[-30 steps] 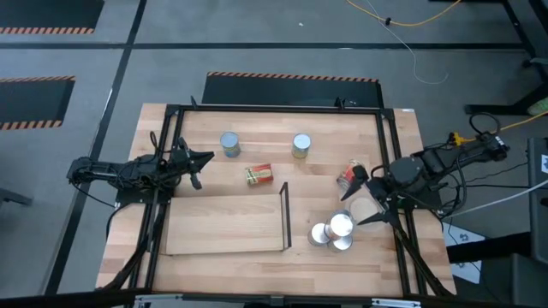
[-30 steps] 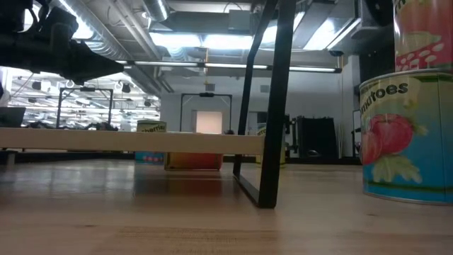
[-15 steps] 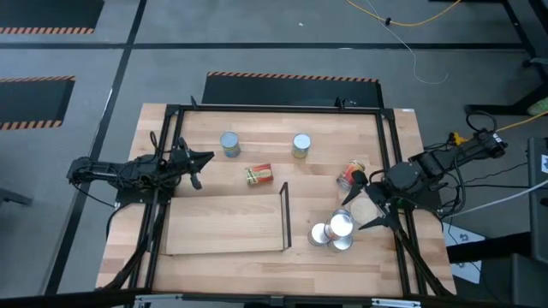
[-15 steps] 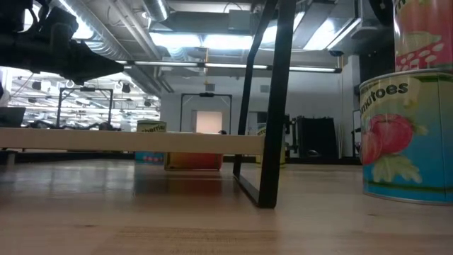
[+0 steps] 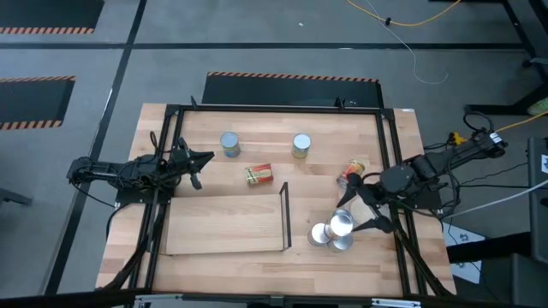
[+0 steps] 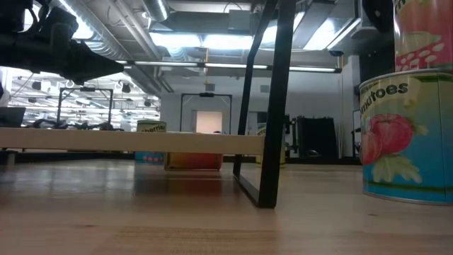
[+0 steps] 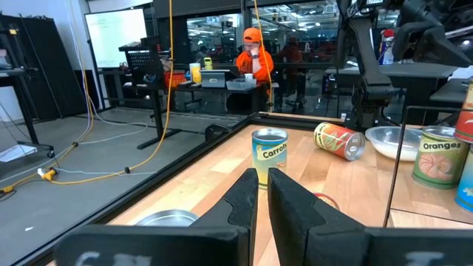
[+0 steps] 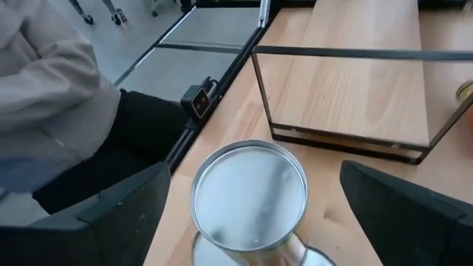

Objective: Pick and place cans onto a shelf
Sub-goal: Put the corn can on the shelf

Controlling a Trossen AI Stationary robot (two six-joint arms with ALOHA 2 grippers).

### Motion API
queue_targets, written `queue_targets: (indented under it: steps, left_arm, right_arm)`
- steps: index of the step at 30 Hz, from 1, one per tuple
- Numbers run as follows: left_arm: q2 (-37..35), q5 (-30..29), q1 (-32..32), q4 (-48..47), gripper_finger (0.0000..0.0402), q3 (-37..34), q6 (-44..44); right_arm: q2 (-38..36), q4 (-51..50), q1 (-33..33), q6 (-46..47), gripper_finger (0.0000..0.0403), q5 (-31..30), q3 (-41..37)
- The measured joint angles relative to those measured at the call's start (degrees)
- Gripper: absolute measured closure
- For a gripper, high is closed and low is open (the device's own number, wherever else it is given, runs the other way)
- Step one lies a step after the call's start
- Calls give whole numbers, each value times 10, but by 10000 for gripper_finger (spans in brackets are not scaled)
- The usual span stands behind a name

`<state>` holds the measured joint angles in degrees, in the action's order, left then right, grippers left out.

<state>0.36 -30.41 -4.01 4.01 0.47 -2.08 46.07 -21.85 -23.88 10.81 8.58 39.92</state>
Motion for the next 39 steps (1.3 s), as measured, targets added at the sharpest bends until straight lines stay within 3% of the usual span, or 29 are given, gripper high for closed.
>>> queue_targets:
  steps: [20,39]
  left_arm:
    - [0,0,0,0,374,0,0]
    - [0,0,0,0,374,0,0]
  right_arm:
    - [24,-1,-19,10,3,-16,0]
    - [53,-1,-102,21,3,-147,0]
